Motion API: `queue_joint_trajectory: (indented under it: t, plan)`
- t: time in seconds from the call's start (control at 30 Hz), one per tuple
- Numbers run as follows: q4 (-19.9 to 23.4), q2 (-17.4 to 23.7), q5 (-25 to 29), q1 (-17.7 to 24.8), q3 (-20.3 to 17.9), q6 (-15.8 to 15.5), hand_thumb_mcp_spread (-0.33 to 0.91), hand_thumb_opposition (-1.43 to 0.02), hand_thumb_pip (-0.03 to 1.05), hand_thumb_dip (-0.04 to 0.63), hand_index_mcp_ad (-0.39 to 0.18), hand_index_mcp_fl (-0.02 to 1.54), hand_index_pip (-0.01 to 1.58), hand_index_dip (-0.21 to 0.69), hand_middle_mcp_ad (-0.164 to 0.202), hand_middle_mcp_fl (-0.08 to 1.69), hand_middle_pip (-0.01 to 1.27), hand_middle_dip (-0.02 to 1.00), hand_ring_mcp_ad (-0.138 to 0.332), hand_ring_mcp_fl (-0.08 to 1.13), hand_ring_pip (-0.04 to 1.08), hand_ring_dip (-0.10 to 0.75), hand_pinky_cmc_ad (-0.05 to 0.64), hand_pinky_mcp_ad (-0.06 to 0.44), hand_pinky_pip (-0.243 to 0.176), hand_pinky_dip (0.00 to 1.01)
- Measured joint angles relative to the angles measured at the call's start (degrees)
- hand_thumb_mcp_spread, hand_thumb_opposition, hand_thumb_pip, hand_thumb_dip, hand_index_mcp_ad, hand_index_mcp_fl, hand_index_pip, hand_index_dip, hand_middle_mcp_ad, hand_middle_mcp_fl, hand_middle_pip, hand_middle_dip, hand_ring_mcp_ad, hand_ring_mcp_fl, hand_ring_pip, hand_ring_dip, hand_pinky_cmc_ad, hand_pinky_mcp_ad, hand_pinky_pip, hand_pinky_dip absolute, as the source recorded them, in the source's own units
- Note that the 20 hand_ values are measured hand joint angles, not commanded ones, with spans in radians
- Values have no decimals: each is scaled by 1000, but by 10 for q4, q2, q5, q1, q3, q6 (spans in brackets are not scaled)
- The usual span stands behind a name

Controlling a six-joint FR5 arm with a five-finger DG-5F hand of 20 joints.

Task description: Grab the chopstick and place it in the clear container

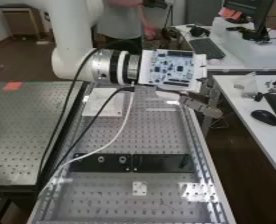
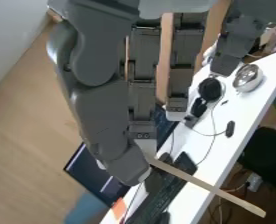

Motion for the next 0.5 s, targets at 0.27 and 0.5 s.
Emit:
queue_joint_trajectory:
  t: [0.27,0.5]
  plan:
    - [-4,35,19,57,-44,-8,850,-1066,417,298,-138,1223,391,538,-117,1272,171,833,63,611,113,501,361,311,-12,154]
    - [-8,50,76,120,-71,7,852,-1066,417,298,-138,1227,389,545,-120,1276,171,831,63,611,113,501,365,314,-12,157]
